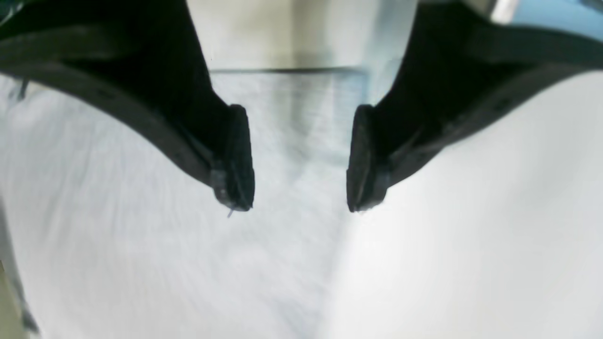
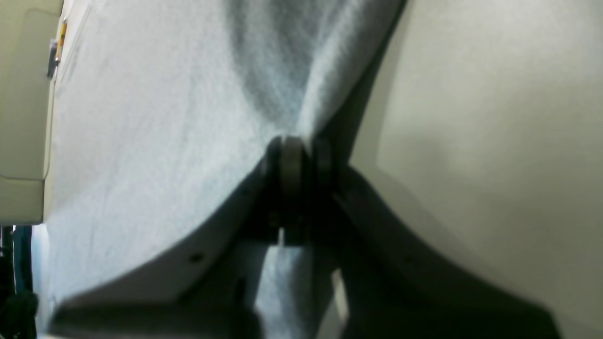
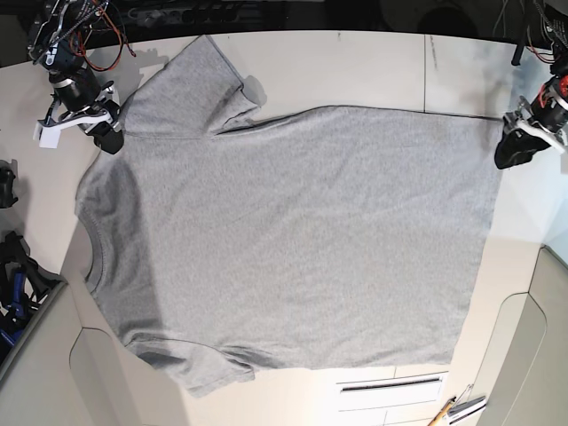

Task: Fold the T-shirt properly
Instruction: 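Grasp the shirt's shoulder edge with the left and right grippers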

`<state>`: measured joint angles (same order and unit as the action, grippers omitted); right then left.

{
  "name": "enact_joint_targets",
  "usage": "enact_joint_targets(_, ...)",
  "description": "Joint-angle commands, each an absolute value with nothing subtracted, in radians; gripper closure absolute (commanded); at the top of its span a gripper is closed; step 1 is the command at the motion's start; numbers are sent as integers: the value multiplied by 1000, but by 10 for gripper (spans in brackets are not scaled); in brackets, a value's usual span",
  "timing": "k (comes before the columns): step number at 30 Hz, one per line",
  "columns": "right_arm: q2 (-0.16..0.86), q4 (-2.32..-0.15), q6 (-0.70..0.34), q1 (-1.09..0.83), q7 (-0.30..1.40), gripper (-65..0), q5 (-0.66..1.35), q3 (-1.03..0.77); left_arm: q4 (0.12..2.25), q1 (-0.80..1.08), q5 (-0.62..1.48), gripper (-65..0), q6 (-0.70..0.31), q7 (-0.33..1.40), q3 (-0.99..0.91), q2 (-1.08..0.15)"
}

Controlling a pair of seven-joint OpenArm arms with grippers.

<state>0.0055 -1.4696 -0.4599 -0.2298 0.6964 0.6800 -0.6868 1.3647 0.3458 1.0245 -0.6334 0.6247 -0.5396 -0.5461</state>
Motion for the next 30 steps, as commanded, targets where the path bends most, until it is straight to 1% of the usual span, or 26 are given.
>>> enact_joint_targets(1,14,-1481,-459,-228,699,0,673,-689,1371,344,1051,-346,-652,614,-577,-570)
enact_joint_targets(5,14,-1481,-459,-228,693,0,673,-689,1357,346,1066,-346,-651,646,-678,-571)
enact_joint_targets(8,14,-1481,-459,-228,693,0,673,-689,1326,353,1066,-346,-651,649,-700,-570)
enact_joint_targets(15,14,-1481,-459,-228,692,0,673,-689,1156,352,1136,-346,-652,653,-700,-567)
enact_joint_targets(19,14,-1481,-459,-228,692,0,673,-689,1082,352,1202,-346,-653,685,-700,-563)
enact_joint_targets(21,14,-1481,-459,-228,692,0,673,-689,1063,352,1231,-346,-675,715,-700,-553)
enact_joint_targets(25,14,-1481,-459,-228,693,0,673,-689,1062,352,1276,-346,-678,776,-694,-517)
enact_joint_targets(30,14,-1481,-459,-228,693,0,673,-689,1063,348,1282,-346,-682,783,-585,-507)
